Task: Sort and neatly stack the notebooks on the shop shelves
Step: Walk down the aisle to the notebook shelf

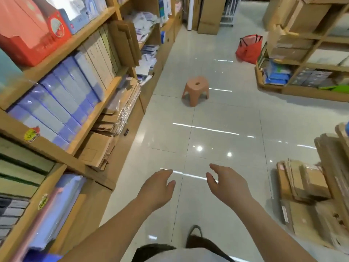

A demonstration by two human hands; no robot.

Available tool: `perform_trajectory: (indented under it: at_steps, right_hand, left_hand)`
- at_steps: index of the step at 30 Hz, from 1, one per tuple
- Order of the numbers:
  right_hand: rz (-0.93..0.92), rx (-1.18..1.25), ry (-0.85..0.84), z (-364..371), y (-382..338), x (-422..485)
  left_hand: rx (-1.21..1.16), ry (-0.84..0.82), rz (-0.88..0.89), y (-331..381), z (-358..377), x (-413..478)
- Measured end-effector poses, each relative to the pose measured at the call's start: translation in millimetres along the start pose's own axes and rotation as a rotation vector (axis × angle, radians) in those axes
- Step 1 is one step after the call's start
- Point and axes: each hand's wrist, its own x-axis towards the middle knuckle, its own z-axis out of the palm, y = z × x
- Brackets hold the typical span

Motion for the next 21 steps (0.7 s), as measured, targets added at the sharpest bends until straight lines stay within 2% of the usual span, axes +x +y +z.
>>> perform_trajectory:
  at_steps: [4,10,17,21]
  right_hand:
    - [-0.044,0.002,-0.042,-40,2,114]
    - [-0.146,-0.19,-0.05,-91,-5,293]
    - [-0.148,-0.165,-0.141,-141,-23,506]
    - [-0.131,-0.126,-0.129,-189,-30,623]
  left_hand:
    - [-0.059,0.04,-0.065,30,-40,90]
    - [-0.152,0.075,-0.149,51,-87,232]
    - [-0.161,0.055,-0.129,60,-164,460]
    - [-0.128,0.042,-0.108,82,-223,576]
